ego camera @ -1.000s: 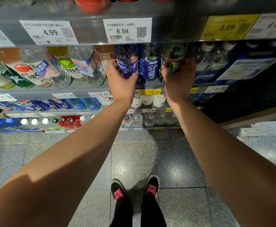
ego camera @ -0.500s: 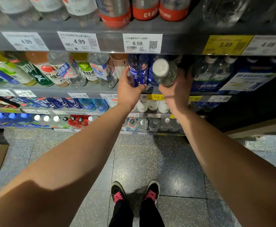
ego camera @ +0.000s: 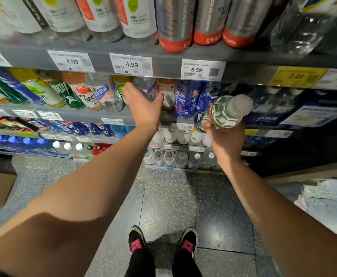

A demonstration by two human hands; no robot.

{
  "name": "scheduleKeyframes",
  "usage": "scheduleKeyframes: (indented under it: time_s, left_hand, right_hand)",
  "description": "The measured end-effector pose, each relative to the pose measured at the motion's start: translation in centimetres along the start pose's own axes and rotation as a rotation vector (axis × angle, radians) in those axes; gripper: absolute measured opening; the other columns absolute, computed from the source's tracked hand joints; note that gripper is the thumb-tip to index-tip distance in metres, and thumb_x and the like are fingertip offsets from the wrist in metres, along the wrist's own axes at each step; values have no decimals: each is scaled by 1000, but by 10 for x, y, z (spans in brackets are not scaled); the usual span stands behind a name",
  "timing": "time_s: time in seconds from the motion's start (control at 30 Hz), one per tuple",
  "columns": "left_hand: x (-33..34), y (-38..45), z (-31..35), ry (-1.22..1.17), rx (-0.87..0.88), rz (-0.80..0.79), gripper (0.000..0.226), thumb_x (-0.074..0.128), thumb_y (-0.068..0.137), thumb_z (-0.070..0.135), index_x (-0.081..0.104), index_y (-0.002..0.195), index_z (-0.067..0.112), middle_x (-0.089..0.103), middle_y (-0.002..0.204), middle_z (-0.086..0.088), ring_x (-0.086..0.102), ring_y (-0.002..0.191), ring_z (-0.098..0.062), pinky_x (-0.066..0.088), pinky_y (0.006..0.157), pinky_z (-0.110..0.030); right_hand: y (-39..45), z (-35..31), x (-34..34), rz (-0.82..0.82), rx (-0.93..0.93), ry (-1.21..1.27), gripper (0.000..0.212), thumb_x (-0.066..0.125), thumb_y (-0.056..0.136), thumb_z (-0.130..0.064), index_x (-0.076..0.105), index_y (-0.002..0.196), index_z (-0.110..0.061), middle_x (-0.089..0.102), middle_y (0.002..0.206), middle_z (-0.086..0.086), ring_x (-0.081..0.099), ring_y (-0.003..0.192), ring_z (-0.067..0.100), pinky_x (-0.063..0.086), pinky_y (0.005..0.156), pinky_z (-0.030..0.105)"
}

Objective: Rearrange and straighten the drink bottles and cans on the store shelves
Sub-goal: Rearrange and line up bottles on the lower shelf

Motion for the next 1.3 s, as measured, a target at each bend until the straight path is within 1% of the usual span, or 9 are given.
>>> scheduleKeyframes:
  time_s: [0.1, 0.2, 0.43, 0.53, 0.6, 0.77, 0.97, 1.07, 1.3]
  left_hand:
    - [6, 14, -2, 98, -9, -35, 77, 83, 79, 28, 39, 132, -8, 35, 147, -25, 31, 141, -35, 18, 119, -33]
    - [6, 27, -7, 119, -13, 0, 75, 85, 76, 29, 45, 127, -9, 42, 137, -24, 41, 132, -37, 27, 117, -34]
    - [-15, 24, -19, -32, -28, -36, 71, 85, 64, 26, 44, 118, 3, 57, 119, -12, 57, 110, -28, 45, 100, -31]
    - [-34, 10, -29, -184, -73, -46, 70, 87, 67, 14, 38, 118, 12, 56, 103, 5, 55, 88, -7, 38, 78, 0]
    - [-49, 2, -38, -290, -119, 0, 72, 87, 70, 9, 34, 117, 17, 53, 99, 13, 54, 81, -2, 32, 76, 6]
    - [-89, 5, -67, -443, -184, 81, 69, 89, 67, 7, 42, 116, 11, 58, 107, 4, 59, 93, 3, 43, 82, -4]
    - [-135, 17, -102, -427, -196, 78, 69, 92, 64, 16, 43, 114, 18, 62, 116, -8, 65, 107, -20, 53, 99, -34]
    - [-148, 25, -118, -431, -197, 52, 69, 91, 63, 21, 45, 113, 22, 63, 116, -8, 66, 107, -22, 55, 95, -46]
    - [-154, 36, -120, -517, -172, -100, 68, 90, 64, 3, 46, 116, 13, 64, 113, -7, 67, 100, -11, 51, 87, -18]
  right_hand:
    - [-7, 5, 5, -13, 27, 1, 79, 87, 60, -38, 54, 124, -4, 68, 115, 10, 66, 104, 13, 50, 89, 17]
    - [-17, 9, 11, -2, 45, -47, 93, 84, 55, -55, 52, 128, -7, 66, 118, 8, 64, 106, 16, 49, 92, 19]
    - [-39, 3, 39, 35, 61, -20, 52, 90, 69, -24, 60, 111, -25, 71, 102, -8, 67, 96, -1, 49, 84, 12]
    - [-47, -7, 64, 32, 54, 12, 47, 91, 69, -24, 56, 101, -31, 70, 97, -13, 66, 92, -9, 49, 82, 10]
    - [-49, -12, 85, 17, 39, 43, 49, 90, 70, -16, 59, 108, -22, 72, 99, -8, 69, 96, 0, 51, 84, 16]
    - [-47, -22, 134, -43, -22, -11, 59, 90, 69, -29, 57, 115, -11, 70, 105, -2, 68, 101, 15, 57, 90, 36]
    - [-34, -29, 182, -93, -144, -177, 54, 83, 75, -33, 57, 117, -11, 66, 113, 0, 62, 104, 9, 47, 95, 14]
    - [-28, -32, 200, -93, -175, -298, 55, 77, 75, -40, 62, 115, -7, 71, 109, 4, 64, 99, 14, 51, 88, 23]
    - [-16, -51, 226, -72, -122, -433, 58, 77, 72, -42, 63, 115, -5, 71, 110, 7, 65, 98, 19, 49, 80, 22]
Point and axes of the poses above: each hand's wrist, its own y-axis towards the middle knuckle, its own x-axis out of the palm, z = x × y, the point moved 1 cm from there along y, towards the middle knuckle
